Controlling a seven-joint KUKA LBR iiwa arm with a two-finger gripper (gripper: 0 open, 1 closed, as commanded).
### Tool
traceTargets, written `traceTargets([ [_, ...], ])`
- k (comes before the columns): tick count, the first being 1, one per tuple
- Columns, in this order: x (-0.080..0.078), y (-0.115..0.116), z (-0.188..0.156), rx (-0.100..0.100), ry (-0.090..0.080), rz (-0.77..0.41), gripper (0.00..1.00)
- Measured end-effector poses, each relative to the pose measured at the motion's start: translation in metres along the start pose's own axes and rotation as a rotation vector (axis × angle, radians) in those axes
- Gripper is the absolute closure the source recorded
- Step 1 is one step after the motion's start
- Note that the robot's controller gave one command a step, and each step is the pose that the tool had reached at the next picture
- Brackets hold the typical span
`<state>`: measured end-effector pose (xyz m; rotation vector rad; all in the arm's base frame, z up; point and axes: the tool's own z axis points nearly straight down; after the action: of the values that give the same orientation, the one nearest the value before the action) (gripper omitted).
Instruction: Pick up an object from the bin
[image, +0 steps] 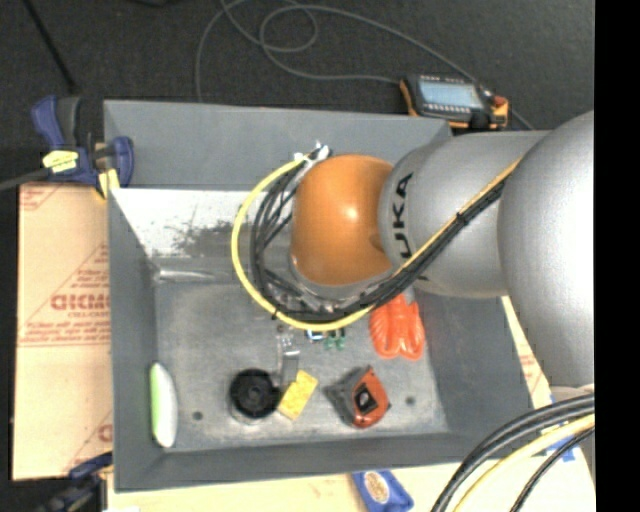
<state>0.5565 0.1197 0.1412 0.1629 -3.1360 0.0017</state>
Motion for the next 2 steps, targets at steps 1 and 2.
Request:
traceTargets([
  [1,0.016,0.007,0.013,-0.002,-0.006,-0.005,0.0],
  [2,0.032,0.035,0.073,0.001,0.009,-0.094,0.0],
])
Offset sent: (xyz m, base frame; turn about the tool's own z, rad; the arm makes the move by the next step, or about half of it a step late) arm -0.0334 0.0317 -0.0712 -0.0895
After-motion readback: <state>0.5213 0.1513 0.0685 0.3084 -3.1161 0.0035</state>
